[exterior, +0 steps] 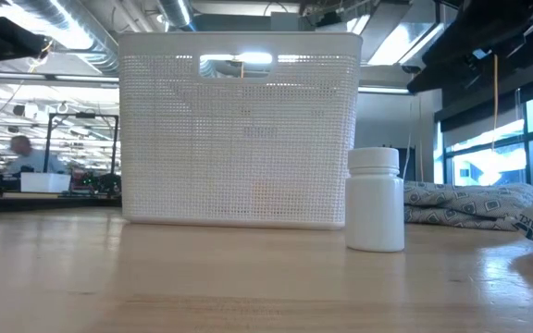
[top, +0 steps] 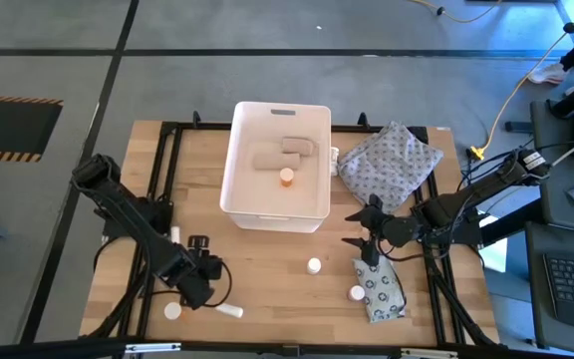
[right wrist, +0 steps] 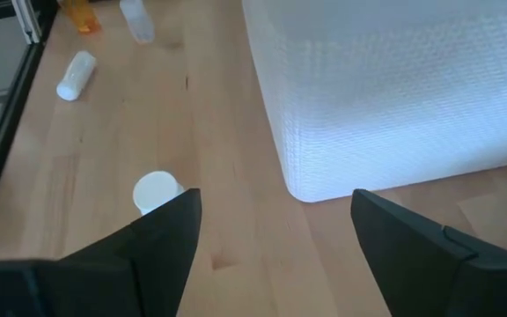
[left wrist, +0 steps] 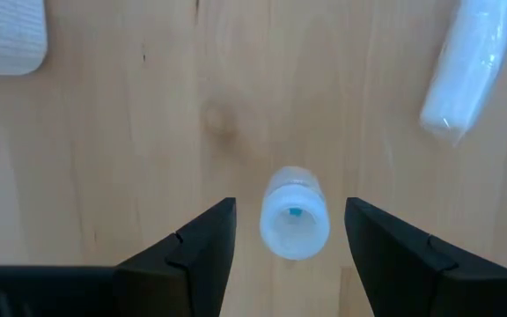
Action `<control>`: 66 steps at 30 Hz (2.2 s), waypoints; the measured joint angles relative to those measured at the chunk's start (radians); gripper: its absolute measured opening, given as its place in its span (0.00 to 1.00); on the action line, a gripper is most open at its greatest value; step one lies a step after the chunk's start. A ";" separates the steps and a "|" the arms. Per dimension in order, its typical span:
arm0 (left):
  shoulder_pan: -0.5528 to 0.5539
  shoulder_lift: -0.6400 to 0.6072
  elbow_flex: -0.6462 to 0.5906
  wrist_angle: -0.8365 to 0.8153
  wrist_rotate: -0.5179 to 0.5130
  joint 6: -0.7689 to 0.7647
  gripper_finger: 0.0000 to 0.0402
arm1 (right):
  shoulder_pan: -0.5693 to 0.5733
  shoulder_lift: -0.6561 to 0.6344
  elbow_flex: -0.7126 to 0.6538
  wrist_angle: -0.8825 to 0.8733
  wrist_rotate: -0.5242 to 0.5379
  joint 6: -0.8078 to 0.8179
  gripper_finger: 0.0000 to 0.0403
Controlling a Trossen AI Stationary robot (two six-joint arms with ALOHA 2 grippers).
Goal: Pick & place medical supplies in basket/bin
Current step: Put the transparent pill bottle into the white bin
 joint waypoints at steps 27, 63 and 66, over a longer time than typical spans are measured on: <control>-0.038 0.000 -0.075 0.070 -0.005 -0.098 0.51 | 0.000 -0.001 0.000 0.033 -0.001 0.001 0.73; -0.026 -0.100 -0.215 0.199 -0.050 -0.047 0.36 | 0.000 -0.001 0.000 0.078 -0.001 -0.005 0.73; 0.008 -0.137 -0.178 0.166 -0.053 -0.008 0.36 | 0.000 -0.001 0.000 0.111 -0.001 -0.005 0.73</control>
